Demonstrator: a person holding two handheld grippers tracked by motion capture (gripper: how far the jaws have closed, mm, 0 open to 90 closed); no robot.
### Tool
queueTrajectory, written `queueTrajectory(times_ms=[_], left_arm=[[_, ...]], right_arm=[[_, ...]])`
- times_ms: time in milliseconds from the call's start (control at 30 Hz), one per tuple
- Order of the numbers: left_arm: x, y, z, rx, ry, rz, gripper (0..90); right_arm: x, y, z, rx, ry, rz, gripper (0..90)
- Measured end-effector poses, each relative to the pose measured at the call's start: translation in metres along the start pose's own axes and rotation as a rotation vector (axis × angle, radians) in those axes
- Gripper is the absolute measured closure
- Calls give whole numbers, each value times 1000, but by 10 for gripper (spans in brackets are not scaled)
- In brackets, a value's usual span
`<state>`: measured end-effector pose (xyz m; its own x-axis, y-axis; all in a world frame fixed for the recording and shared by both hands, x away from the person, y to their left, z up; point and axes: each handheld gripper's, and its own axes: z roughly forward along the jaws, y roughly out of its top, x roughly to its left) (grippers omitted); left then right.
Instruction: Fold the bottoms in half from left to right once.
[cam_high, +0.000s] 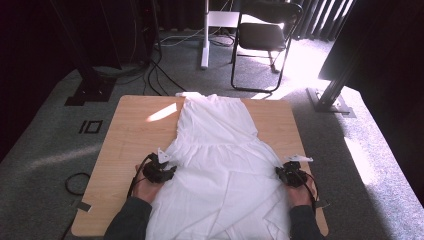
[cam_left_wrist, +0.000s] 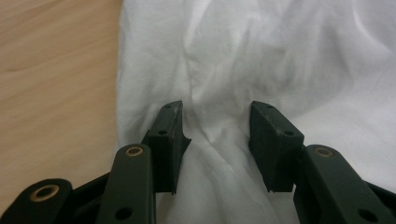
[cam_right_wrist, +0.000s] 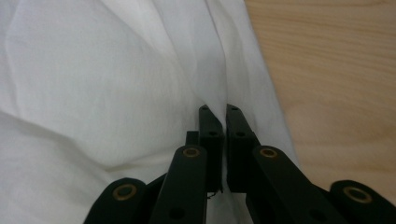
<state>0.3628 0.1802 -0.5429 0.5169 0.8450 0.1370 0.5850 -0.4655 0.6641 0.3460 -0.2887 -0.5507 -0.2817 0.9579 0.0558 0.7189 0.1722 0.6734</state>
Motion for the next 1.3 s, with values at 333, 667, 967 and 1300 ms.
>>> queueTrajectory(times_ms=[333, 667, 967, 1300], left_arm=[[36, 25, 25, 32, 116, -31, 565], [23, 4, -3, -41, 64, -41, 497], [12, -12, -21, -64, 27, -42, 482], [9, -13, -20, -55, 14, -40, 474]], right_arm=[[7, 28, 26, -12, 52, -6, 819], [18, 3, -19, -42, 45, -33, 507], [23, -46, -42, 50, -17, -124, 489], [-10, -62, -91, 29, -161, -32, 502]])
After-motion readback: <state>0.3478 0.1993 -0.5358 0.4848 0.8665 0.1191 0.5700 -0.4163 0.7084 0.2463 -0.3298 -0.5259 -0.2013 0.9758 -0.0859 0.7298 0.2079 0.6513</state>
